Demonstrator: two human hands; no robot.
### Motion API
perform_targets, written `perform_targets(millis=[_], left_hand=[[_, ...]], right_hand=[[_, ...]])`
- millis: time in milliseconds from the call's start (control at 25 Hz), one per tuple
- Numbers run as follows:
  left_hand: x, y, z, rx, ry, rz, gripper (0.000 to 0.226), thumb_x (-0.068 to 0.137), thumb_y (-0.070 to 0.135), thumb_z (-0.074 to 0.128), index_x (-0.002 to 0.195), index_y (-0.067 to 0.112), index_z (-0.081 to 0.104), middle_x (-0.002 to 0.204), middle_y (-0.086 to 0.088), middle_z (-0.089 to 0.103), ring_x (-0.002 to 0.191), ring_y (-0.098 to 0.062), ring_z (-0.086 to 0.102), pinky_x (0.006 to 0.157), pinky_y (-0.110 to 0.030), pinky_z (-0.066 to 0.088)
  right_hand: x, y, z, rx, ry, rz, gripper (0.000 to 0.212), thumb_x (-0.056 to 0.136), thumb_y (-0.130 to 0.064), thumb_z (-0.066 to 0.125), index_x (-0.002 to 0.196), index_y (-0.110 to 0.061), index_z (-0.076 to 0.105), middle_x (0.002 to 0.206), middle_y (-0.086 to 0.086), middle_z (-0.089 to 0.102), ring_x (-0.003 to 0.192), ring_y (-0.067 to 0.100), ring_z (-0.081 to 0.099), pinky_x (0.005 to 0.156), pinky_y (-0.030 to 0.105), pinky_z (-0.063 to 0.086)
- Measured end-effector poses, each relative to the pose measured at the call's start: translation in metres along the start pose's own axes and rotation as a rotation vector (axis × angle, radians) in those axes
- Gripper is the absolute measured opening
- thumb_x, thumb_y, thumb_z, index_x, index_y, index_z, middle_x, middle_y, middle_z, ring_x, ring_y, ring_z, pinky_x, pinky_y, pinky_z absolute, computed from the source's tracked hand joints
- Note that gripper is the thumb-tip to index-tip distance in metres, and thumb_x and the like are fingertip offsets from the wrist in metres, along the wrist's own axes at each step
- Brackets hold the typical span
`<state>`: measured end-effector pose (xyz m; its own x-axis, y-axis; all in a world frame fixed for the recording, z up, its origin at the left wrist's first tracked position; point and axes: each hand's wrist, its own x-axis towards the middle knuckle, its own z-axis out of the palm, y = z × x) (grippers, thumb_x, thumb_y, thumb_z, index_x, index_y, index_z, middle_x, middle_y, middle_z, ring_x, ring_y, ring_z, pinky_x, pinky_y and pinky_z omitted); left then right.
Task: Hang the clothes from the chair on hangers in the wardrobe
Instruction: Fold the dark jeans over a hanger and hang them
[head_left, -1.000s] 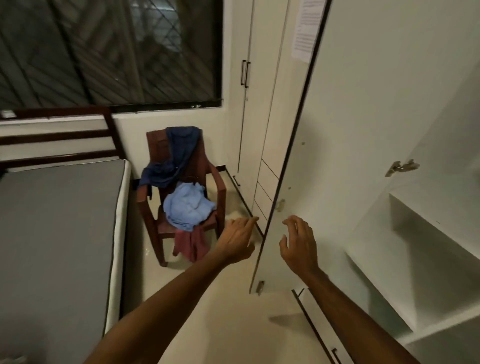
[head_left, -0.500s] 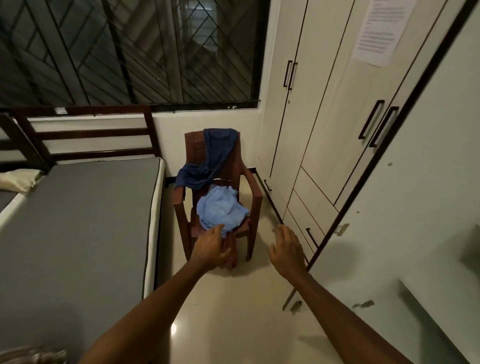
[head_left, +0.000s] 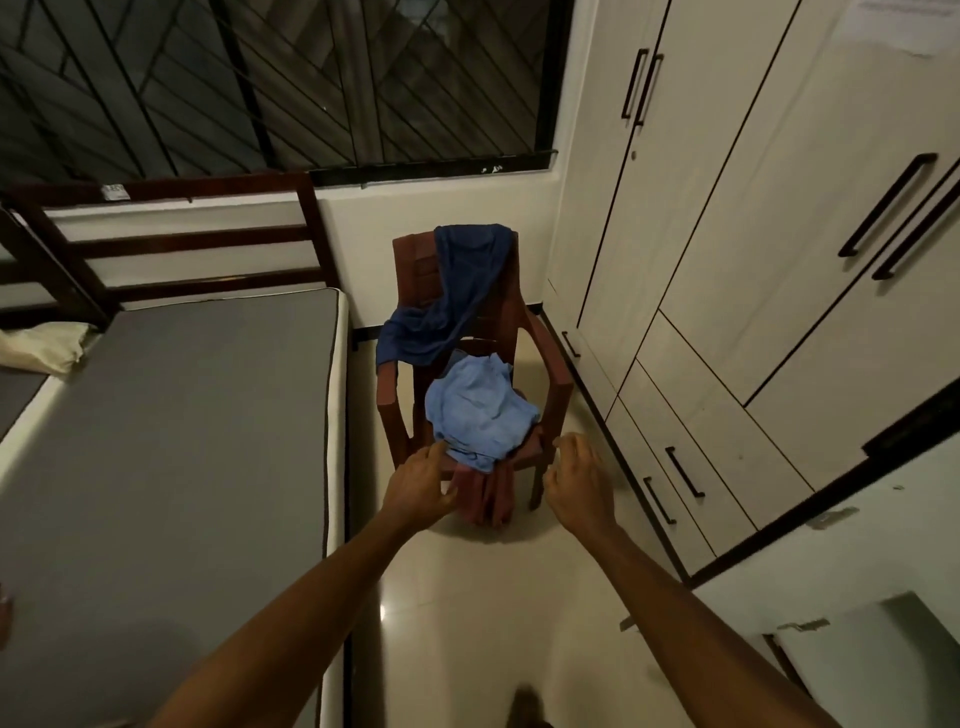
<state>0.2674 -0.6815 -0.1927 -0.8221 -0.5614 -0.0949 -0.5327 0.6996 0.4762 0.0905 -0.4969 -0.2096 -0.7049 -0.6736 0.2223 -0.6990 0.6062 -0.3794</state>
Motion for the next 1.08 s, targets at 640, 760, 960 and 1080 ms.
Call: perform_targets(millis=[640,760,960,1080], left_hand=[[0.225,-0.063,0.030,-0.105,-0.174,-0.189,0.047,0.090,0.045,0.066,0.127,0.018,0.056,0.119,0.001,0.066,0.106,-0.021,0.067,0.088,-0.039,0.057],[0.266,-0.079,0.037,-0.117,-0.231,-0.249,0.049,0.088,0.043,0.068,0.128,0.018,0.053,0.117,0.001,0.066,0.105,-0.022,0.066,0.083,-0.032,0.054],[0.339,-0.114,0.058,-0.138,-0.349,-0.318,0.033,0.094,0.032,0.065,0.122,0.016,0.059,0.106,0.004,0.064,0.100,-0.016,0.064,0.076,-0.018,0.043],[0.393,-0.151,0.088,-0.148,-0.433,-0.363,0.037,0.093,0.039,0.065,0.123,0.018,0.058,0.112,0.002,0.067,0.108,-0.023,0.067,0.082,-0.027,0.051]], right_hand=[[0.196,0.036,0.156,0.239,-0.157,0.165,0.025,0.076,0.002,0.065,0.100,-0.003,0.058,0.103,0.016,0.058,0.091,0.038,0.062,0.068,0.042,0.055],[0.221,0.039,0.182,0.269,-0.170,0.242,0.023,0.078,-0.002,0.062,0.100,-0.005,0.058,0.110,0.016,0.058,0.096,0.039,0.063,0.071,0.045,0.057],[0.264,0.046,0.233,0.257,-0.175,0.363,0.026,0.080,-0.005,0.064,0.105,-0.004,0.058,0.112,0.017,0.059,0.101,0.041,0.062,0.070,0.047,0.057],[0.291,0.050,0.272,0.228,-0.224,0.488,0.029,0.083,-0.007,0.068,0.111,-0.005,0.060,0.115,0.017,0.060,0.103,0.041,0.062,0.067,0.046,0.056]])
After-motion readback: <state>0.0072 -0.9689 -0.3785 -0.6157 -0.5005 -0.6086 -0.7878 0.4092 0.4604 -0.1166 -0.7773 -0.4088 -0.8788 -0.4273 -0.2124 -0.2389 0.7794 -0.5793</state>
